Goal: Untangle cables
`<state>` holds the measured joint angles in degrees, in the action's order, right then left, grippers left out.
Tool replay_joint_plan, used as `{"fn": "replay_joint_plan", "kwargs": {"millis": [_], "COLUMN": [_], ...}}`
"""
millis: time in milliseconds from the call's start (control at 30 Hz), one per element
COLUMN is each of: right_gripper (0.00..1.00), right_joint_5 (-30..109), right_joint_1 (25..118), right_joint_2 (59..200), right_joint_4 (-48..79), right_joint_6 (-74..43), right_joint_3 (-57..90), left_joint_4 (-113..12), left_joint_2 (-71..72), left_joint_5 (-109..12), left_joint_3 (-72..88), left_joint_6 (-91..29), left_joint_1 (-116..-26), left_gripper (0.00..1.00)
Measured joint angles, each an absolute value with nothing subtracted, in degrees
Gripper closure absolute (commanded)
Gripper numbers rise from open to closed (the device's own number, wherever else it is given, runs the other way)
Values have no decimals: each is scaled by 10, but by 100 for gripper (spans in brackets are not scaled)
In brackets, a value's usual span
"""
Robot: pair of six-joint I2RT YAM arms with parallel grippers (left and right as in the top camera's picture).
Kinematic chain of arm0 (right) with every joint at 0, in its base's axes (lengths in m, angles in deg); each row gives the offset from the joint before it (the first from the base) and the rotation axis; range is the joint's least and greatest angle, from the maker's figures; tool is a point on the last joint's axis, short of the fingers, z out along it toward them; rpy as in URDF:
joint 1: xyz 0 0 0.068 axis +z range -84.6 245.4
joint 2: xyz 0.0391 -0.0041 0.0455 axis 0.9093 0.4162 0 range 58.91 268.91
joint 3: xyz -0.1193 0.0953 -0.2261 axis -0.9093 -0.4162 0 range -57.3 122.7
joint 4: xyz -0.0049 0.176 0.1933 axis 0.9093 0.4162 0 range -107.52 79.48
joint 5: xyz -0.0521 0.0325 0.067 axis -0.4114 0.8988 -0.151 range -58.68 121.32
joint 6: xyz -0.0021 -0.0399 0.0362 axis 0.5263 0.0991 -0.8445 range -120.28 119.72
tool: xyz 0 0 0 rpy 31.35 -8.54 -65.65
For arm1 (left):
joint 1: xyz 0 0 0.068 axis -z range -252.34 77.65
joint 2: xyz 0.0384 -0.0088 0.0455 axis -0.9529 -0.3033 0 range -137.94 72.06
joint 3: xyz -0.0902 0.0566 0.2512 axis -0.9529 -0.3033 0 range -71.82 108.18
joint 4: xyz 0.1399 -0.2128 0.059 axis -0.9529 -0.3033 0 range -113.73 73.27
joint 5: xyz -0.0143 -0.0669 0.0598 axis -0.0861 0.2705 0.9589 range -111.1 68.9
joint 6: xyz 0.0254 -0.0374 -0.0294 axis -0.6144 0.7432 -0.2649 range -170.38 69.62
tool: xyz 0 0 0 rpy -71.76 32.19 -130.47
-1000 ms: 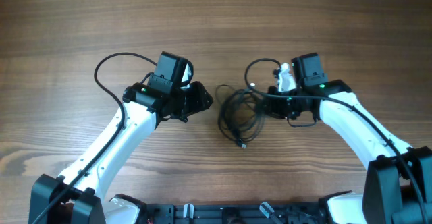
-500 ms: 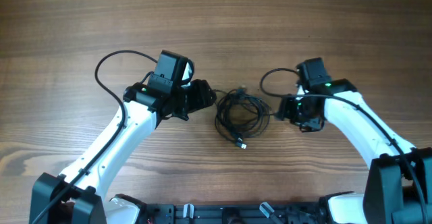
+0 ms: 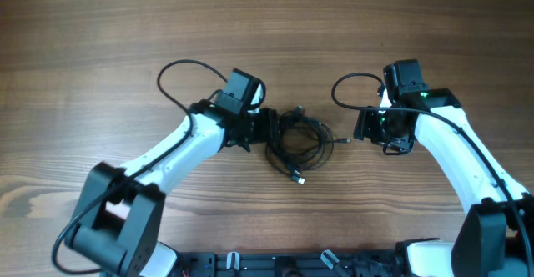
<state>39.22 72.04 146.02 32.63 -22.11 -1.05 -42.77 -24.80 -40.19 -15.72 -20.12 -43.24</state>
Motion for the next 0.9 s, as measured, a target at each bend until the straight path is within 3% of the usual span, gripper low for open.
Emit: {"fn": "replay_joint_plan", "kwargs": {"millis": [167,267,467,733,900], "right_gripper": [38,38,38,37,37], "right_joint_5": [395,406,418,425,425], "right_joint_1": [720,720,720,720,720], "right_joint_2": [1457,1457,1457,1457,1457], "right_joint_4": [326,326,326,326,326], "right_joint_6": [-218,-216,-216,-214,-207], "right_joint_3": [-10,-10,-10,-10,-10], "left_joint_4": [-415,-408,-407,-407,-414], "left_joint_2": [-277,-284,-287,-287,-260], "left_joint_5": [-394,-389,-365,-363,-433], "left_joint_3": [-157,-157,-157,-157,-142], "left_joint_6": [-203,-203,-212,-210,-210], "left_joint_1": [-414,-399,-369,-362,-390], "left_gripper": [50,61,96,96,96]}}
